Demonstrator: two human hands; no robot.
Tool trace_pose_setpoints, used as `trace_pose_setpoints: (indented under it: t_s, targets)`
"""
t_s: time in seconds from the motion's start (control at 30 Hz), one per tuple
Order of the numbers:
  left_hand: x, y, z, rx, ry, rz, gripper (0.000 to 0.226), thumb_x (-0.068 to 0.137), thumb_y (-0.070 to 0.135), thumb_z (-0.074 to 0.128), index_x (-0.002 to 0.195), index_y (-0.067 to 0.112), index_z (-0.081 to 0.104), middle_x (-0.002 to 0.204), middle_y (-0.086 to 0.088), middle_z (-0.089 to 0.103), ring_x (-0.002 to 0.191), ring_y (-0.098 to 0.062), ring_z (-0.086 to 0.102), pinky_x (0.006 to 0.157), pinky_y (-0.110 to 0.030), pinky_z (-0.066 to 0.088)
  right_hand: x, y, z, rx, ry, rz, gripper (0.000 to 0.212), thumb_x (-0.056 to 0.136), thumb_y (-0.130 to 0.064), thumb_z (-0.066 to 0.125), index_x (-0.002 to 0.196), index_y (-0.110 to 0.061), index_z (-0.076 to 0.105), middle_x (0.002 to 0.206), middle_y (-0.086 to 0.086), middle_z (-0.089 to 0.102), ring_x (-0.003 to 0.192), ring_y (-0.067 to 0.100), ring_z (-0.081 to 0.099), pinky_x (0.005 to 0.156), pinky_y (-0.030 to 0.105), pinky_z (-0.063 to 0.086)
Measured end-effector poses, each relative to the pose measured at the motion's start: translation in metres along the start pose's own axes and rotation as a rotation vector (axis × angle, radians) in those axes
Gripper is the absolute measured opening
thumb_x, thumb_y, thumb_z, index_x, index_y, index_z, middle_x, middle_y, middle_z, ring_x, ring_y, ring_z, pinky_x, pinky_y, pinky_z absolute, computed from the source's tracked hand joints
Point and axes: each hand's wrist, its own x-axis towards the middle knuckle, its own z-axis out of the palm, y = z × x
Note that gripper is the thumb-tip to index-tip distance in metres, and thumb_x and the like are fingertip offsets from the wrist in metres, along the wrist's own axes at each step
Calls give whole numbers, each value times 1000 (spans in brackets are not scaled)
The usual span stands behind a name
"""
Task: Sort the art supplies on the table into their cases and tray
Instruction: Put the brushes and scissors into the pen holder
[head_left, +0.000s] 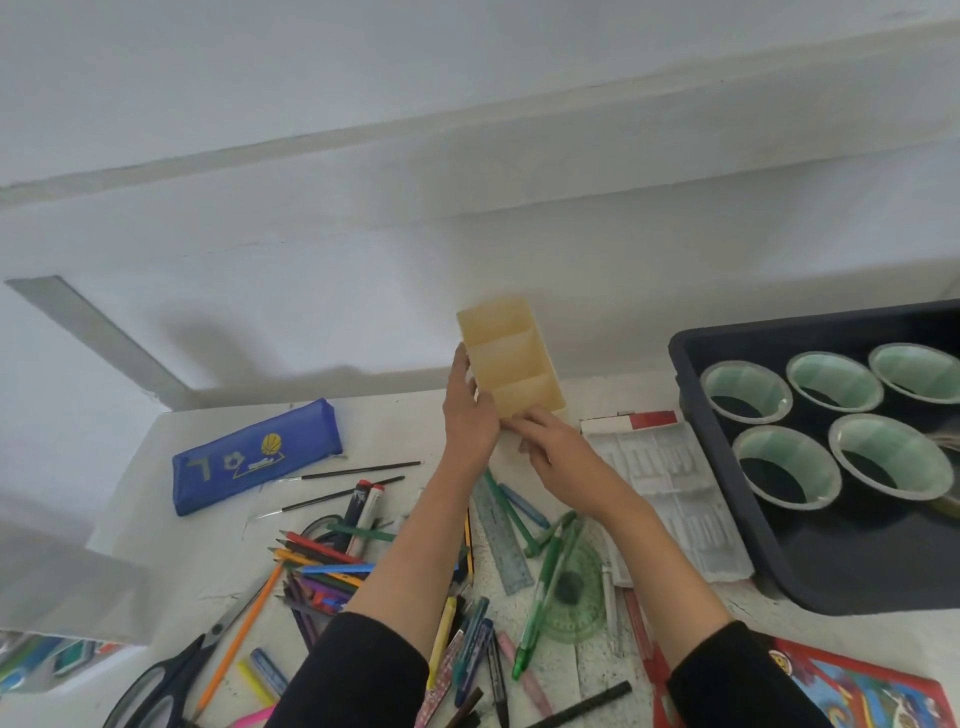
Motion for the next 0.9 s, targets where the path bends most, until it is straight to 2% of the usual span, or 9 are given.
trace_pose_setpoints:
  t_s: [0.07, 0.13, 0.23, 0.3, 0.4, 0.5, 0.57, 0.73, 0.9]
  targets:
    - [-2, -2, -2, 4, -32, 21, 56, 93, -6, 38, 141, 25, 37, 127, 15, 52, 124, -14, 51, 94, -36, 52, -2, 4, 0, 37, 38, 17, 46, 89, 12, 42, 125, -10, 59, 118, 2, 54, 79, 10, 55, 77, 11, 40]
    - [-5, -5, -6, 31, -57, 43, 56, 94, -7, 36, 138, 27, 37, 126, 18, 53, 124, -12, 50, 98, -33, 49, -3, 5, 0, 43, 214, 37, 42, 87, 12, 47, 119, -11, 63, 116, 1, 56, 81, -1, 52, 76, 11, 39]
    - [-7, -11, -14, 85, -46, 75, 58, 95, -7, 33, 143, 25, 32, 131, 8, 54, 124, -14, 52, 100, -36, 48, 1, 7, -3, -205, 448, 28, 34, 85, 0, 59, 112, -19, 68, 122, 0, 55, 99, 12, 44, 81, 27, 45]
    - [-9, -16, -21, 100, -19, 71, 57, 96, -2, 34, 143, 28, 29, 131, 0, 57, 120, -16, 55, 99, -43, 49, 7, 7, -3, -276, 390, 79, 36, 88, -11, 61, 121, -25, 63, 144, 1, 39, 119, 22, 35, 95, 30, 36]
    - [-15, -19, -30, 123, 25, 65, 57, 93, 8, 37, 142, 36, 27, 129, -4, 60, 117, -15, 58, 97, -44, 50, 12, 0, 2, -60, 188, 144, 44, 95, -15, 51, 138, -25, 48, 157, -1, 13, 137, 17, 26, 105, 25, 26]
    - [-22, -16, -35, 157, -11, 90, 60, 91, 2, 34, 140, 36, 31, 130, -2, 58, 116, -14, 57, 97, -33, 50, 7, -7, 8, 37, 117, 238, 50, 97, -13, 46, 144, -24, 36, 157, -1, 18, 110, 14, 56, 96, 20, 36]
    - [-24, -16, -38, 200, -55, 108, 63, 91, -5, 31, 147, 24, 32, 130, 0, 57, 116, -12, 56, 95, -26, 50, 1, -6, 13, 68, 112, 283, 52, 96, -12, 45, 145, -24, 33, 156, 1, 21, 90, 11, 61, 91, 16, 36]
    - [-31, -21, -47, 244, -100, 116, 63, 91, -5, 30, 146, 28, 34, 121, 8, 62, 107, -5, 60, 90, -23, 52, -12, -2, 23, 130, 139, 279, 52, 95, -10, 46, 143, -27, 38, 153, 5, 27, 112, 33, 54, 98, 25, 41]
    - [-44, -16, -49, 239, -101, 89, 65, 92, -5, 29, 150, 23, 26, 127, 7, 56, 108, -3, 56, 85, -10, 45, -19, -5, 23, 138, 122, 271, 51, 95, -8, 45, 142, -27, 39, 154, 5, 27, 127, 18, 46, 108, 27, 34]
